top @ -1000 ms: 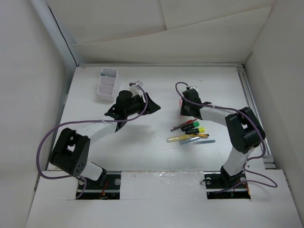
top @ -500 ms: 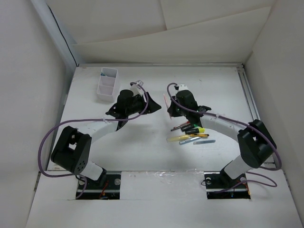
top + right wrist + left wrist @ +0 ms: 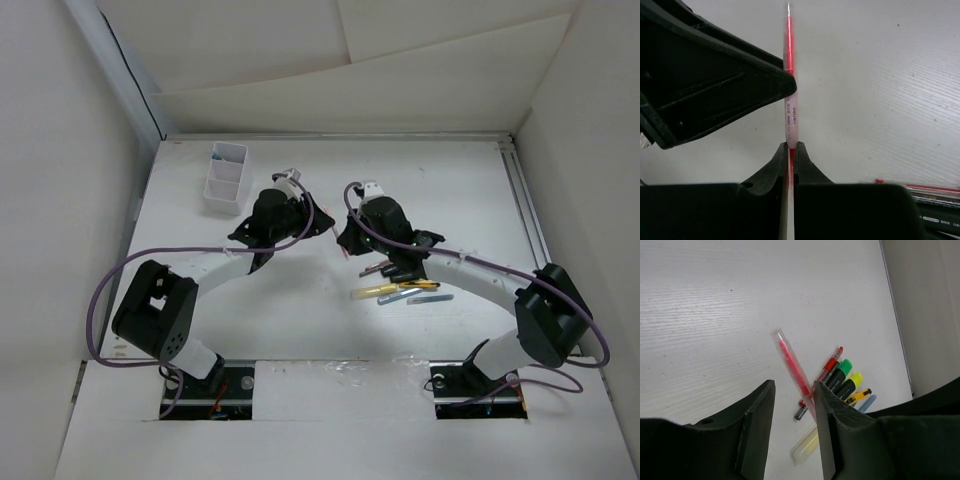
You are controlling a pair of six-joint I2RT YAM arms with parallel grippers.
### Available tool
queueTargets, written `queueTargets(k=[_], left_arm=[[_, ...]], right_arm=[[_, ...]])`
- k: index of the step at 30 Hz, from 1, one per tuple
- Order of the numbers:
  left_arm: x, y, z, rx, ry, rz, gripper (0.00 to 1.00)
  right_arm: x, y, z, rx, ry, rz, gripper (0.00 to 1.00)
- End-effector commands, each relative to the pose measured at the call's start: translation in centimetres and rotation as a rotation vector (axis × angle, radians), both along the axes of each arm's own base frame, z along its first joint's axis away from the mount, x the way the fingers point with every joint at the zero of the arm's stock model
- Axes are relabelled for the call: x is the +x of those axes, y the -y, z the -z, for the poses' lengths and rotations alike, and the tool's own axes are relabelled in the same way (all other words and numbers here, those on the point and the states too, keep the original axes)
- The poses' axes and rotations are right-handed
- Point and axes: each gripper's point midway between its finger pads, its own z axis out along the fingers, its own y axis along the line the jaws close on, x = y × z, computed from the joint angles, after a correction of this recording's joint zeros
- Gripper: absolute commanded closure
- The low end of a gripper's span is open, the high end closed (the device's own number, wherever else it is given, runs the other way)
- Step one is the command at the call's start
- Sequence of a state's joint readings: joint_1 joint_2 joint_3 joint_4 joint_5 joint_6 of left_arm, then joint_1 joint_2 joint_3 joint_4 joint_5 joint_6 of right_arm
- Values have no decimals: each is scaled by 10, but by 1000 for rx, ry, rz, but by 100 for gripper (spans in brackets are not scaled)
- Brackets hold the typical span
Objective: Sort the stationery into containers
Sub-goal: Pass the stationery from the right arm to the left
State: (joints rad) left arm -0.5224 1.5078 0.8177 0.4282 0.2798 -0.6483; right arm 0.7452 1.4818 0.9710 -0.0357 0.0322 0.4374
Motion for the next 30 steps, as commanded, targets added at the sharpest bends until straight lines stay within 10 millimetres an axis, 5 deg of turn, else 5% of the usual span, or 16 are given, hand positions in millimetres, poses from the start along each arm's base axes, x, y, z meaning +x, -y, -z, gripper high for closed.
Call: queueTargets(k=[1, 8, 16, 21, 22, 26, 30], left_arm=[[17, -1, -19, -4, 56, -55, 67], [20, 2, -26, -20, 66, -74, 72], [24, 3, -33, -23, 73, -100, 98], [26, -2, -36, -10, 72, -128, 100], [27, -1, -38, -10, 72, -129, 100], [42, -13, -52, 4, 91, -183, 100], [66, -38, -76, -8, 137, -278, 100]], right_arm=[[-6, -15, -19, 62, 41, -43, 100], [-16, -24, -22, 87, 48, -85, 100], [-18, -24, -28, 104, 60, -93, 100], [-17, -26, -26, 102, 64, -106, 98], [-17, -26, -26, 97, 69, -110, 84], [-14, -19, -56, 121, 147, -88, 54], [-11, -2, -82, 123, 219, -61, 44]])
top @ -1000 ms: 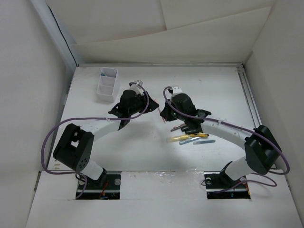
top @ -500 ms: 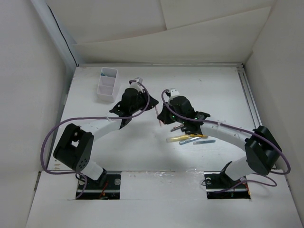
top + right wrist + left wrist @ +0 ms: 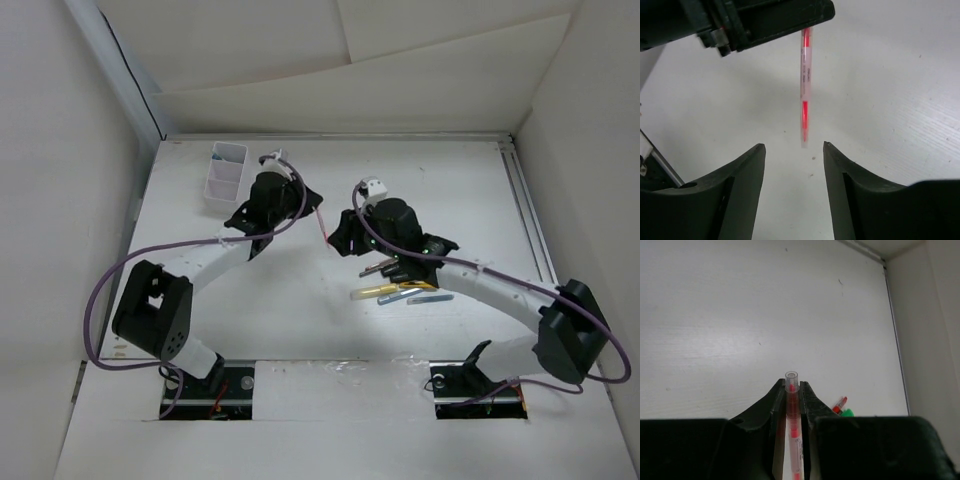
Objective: Sort the stationery into containers
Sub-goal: Pass the stationery from the right arm to the left, then place the stationery into the container
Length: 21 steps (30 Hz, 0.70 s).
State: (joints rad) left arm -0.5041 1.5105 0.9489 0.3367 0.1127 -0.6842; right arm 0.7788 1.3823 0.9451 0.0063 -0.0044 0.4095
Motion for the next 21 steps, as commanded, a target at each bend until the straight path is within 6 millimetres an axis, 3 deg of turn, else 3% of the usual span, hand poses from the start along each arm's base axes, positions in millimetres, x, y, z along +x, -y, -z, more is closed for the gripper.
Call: queueTargets(k=[1, 3, 8, 12, 15, 16, 19, 21], left_arm=[[34, -28, -54, -10, 117, -133, 100], [48, -43, -62, -2, 125, -191, 100], [89, -77, -80, -69, 131, -314, 100], [141, -142, -97, -88, 153, -525, 100], [161, -181, -96, -36, 145, -649, 100], [175, -197, -107, -21, 164, -694, 100], [188, -238, -109, 86, 164, -803, 100], [194, -253, -109, 124, 167, -832, 100]], right_arm=[[9, 15, -43, 50, 129, 39, 44], [12, 23, -48, 54, 152, 62, 44], [21, 40, -27, 34, 150, 145, 44], [27, 46, -16, 33, 133, 194, 44], [24, 46, -16, 45, 125, 190, 44], [25, 48, -16, 42, 127, 200, 44], [24, 49, -23, 63, 135, 204, 44], [22, 48, -19, 58, 126, 195, 44]])
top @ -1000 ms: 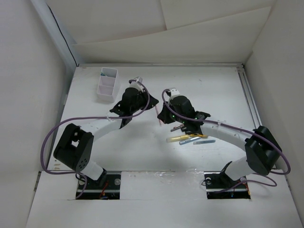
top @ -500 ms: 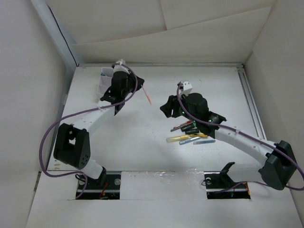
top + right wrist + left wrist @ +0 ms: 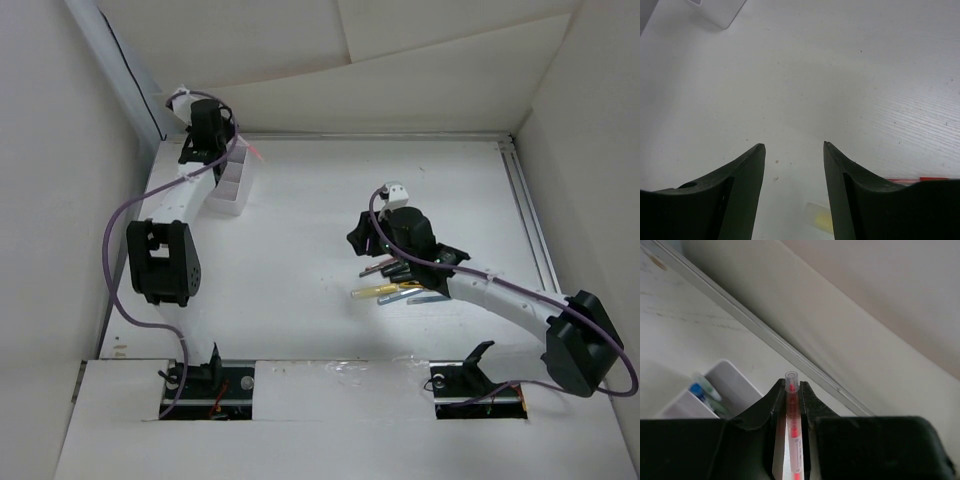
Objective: Sort the stationery into containers
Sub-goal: Place the stationery into the container
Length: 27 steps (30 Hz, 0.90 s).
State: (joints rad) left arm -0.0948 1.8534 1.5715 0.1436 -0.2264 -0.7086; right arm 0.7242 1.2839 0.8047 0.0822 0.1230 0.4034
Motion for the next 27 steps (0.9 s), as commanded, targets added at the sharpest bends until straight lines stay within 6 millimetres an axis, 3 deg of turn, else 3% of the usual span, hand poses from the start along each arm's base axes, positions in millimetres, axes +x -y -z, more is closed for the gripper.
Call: queueTargets(k=[1, 4, 8, 13, 27], left_arm=[[5, -35, -32, 88, 32, -105, 100], [17, -53, -33, 156, 10, -169, 100], [26, -60, -37, 190, 16, -204, 100], [32, -78, -16, 271, -41, -252, 100], [51, -85, -4, 329, -38, -282, 100]], right_arm=[[7, 0, -29, 72, 69, 24, 44], [6, -5, -26, 72, 57, 2, 44], [7, -7, -24, 73, 54, -6, 44], [5, -9, -24, 76, 51, -18, 44], [0, -15, -23, 93, 48, -60, 44]])
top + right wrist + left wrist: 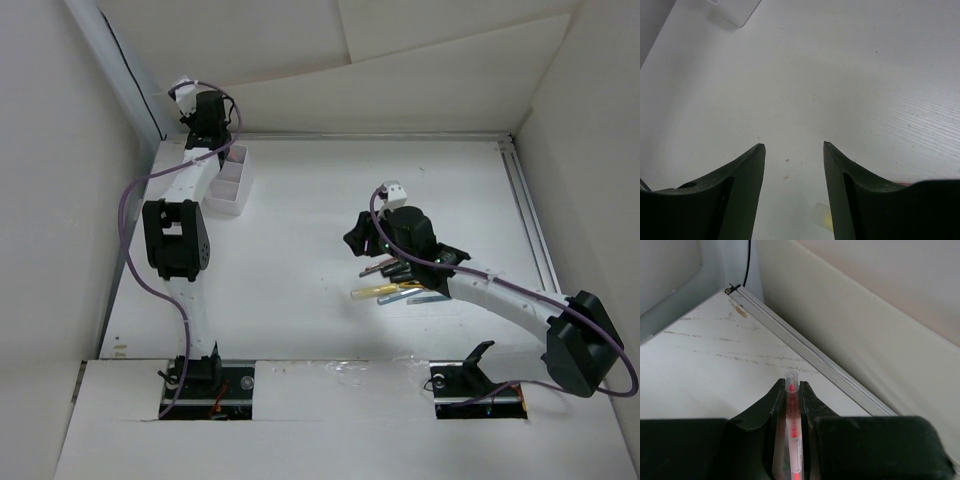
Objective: Sort the stationery into containers
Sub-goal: Place the stationery into the container, then grab a piece of stationery with the right arm
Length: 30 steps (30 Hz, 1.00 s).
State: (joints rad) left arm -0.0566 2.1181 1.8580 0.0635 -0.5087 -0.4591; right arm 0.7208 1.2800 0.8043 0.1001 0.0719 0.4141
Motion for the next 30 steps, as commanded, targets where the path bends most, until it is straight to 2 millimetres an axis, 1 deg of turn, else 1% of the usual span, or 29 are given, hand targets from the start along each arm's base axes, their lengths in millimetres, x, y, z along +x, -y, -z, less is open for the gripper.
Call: queueTargets(k=[1, 2, 3, 4, 5, 6, 7, 8, 9, 10, 11, 13, 14, 15, 16, 17, 18, 19, 20, 21, 22, 23, 24, 25, 26, 27, 28, 29, 30], left_arm=[[7, -10, -43, 29, 107, -27, 100], [9, -10, -37, 29, 98, -27, 100], [9, -10, -37, 29, 98, -27, 100], [9, -10, -35, 29, 98, -27, 100], [9, -10, -37, 29, 107, -27, 100], [8, -8, -24, 27, 86, -18, 98], [8, -8, -22, 27, 86, -18, 89], [8, -6, -27, 24, 95, -7, 85], [7, -5, -21, 22, 81, 3, 80], [4, -3, -27, 18, 89, 14, 76], [3, -3, -30, 18, 99, 14, 67], [-1, 0, -43, 11, 127, 35, 61], [-3, 0, -44, 11, 132, 35, 60], [-3, 2, -49, 0, 145, 43, 58], [-5, 4, -59, -4, 162, 56, 58], [-8, 4, -64, -4, 162, 56, 58], [-11, 11, -67, -7, 165, 74, 58], [-15, 13, -72, -17, 175, 83, 58], [-23, 14, -87, -29, 210, 90, 58], [-28, 22, -96, -42, 227, 109, 58], [-32, 33, -105, -61, 245, 140, 58], [-47, 40, -119, -97, 277, 157, 65], [-55, 53, -126, -123, 301, 190, 66], [-64, 63, -137, -154, 351, 221, 66], [-72, 82, -140, -195, 376, 306, 66], [-93, 104, -126, -233, 367, 366, 66], [-102, 120, -126, -301, 394, 398, 69], [-112, 138, -118, -330, 385, 450, 69], [-121, 158, -108, -349, 370, 495, 69]], right_arm=[[4, -8, -18, 58, 49, -19, 44], [6, -6, -18, 54, 52, -6, 44], [6, -7, -14, 48, 45, -6, 44], [6, -7, -14, 48, 45, -6, 44], [6, -7, -14, 48, 45, -6, 44], [7, -7, -16, 54, 52, -6, 44], [8, -8, -13, 48, 45, -6, 44], [9, -6, -13, 46, 48, 4, 44], [9, -6, -13, 46, 48, 4, 44], [9, -6, -13, 46, 48, 4, 44], [9, -6, -13, 46, 48, 4, 44], [9, -6, -13, 39, 53, 1, 44], [9, -6, -13, 39, 53, 1, 44], [10, -5, -13, 36, 55, 11, 44], [10, -5, -13, 36, 55, 11, 44], [10, -5, -13, 36, 55, 11, 44], [9, -1, -18, 44, 69, 20, 47], [11, 2, -22, 45, 80, 40, 53], [12, 7, -21, 39, 85, 63, 58], [12, 13, -22, 42, 89, 92, 70], [15, 17, -22, 36, 95, 119, 78], [21, 28, -23, 34, 94, 183, 87], [24, 38, -18, 21, 76, 234, 95], [25, 48, -10, 7, 34, 288, 100], [32, 67, -6, -15, 27, 378, 100], [35, 77, 3, -35, 3, 423, 100], [36, 84, 5, -27, -14, 463, 100], [38, 93, 14, -46, -35, 497, 100], [42, 103, 16, -43, -49, 531, 100]])
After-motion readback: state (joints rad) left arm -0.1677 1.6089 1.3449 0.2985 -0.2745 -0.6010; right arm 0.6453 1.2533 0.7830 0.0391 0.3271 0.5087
